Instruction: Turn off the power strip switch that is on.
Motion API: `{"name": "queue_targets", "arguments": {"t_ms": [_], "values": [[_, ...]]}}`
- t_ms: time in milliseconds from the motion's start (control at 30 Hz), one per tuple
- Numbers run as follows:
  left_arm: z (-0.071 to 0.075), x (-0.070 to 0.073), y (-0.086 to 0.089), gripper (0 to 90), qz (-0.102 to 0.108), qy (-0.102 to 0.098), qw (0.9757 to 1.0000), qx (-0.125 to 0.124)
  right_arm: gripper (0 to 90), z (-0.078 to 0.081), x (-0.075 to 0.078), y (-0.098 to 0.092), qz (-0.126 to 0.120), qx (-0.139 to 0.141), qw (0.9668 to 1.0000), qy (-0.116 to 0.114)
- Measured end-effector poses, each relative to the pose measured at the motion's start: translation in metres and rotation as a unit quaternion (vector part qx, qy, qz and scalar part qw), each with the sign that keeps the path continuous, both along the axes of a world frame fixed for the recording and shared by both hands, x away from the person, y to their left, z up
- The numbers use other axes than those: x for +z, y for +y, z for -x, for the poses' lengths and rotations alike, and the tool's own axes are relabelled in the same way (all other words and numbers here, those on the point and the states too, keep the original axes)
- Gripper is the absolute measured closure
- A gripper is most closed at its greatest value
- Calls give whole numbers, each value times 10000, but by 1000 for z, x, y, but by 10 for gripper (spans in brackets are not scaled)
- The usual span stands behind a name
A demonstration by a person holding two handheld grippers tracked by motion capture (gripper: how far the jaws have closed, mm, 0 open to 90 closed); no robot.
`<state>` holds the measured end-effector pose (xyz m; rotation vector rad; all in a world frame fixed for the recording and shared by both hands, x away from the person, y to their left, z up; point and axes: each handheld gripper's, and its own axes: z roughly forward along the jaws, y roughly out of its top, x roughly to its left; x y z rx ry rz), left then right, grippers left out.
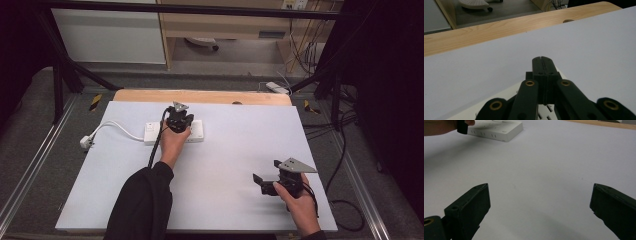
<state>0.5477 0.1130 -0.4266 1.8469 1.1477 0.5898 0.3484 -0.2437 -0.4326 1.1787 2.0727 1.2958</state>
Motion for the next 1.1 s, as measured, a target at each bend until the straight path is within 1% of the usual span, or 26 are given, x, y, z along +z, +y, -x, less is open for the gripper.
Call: {"name": "queue_targets", "arguments": {"t_ms": [67, 233, 333, 433, 500, 600, 700, 733, 767, 800, 833, 1033, 1100], "values": [[2, 1, 2, 900, 4, -12, 10000, -8, 34, 0, 0, 0, 3, 1, 10000, 0], [6, 3, 7, 900, 90, -43, 9999, 12, 34, 0, 0, 1, 1, 8, 10000, 5], [9, 6, 9, 900, 129, -103, 9999, 21, 34, 0, 0, 1, 9, 9, 10000, -3], [13, 11, 12, 899, 178, -162, 9997, -25, 34, 0, 0, 1, 18, 9, 10000, -3], [15, 15, 12, 840, 245, -221, 9994, -43, 34, -1, 0, 1, 20, 9, 10000, -5], [19, 20, 13, 769, 269, -313, 9991, -60, 34, 0, 0, 2, 23, 13, 10000, -1], [24, 25, 14, 673, 337, -316, 9989, -91, 34, 0, 0, 2, 25, 11, 10000, -5], [25, 28, 15, 642, 315, -378, 9987, -93, 34, 0, 0, 2, 27, 15, 10000, -4], [27, 30, 17, 602, 341, -368, 9987, -69, 34, 0, 0, 2, 33, 19, 10000, 1], [29, 32, 18, 565, 431, -374, 9983, -61, 34, 0, 0, 2, 33, 22, 10000, 2], [31, 33, 20, 546, 489, -371, 9981, -75, 34, 0, 0, 2, 33, 23, 10000, 4], [41, 42, 29, 361, 562, -420, 9975, -39, 34, 0, 0, 3, 50, 26, 10000, -3], [45, 44, 32, 279, 577, -408, 9975, -5, 34, -1, 0, 3, 55, 30, 10000, -6]]}}
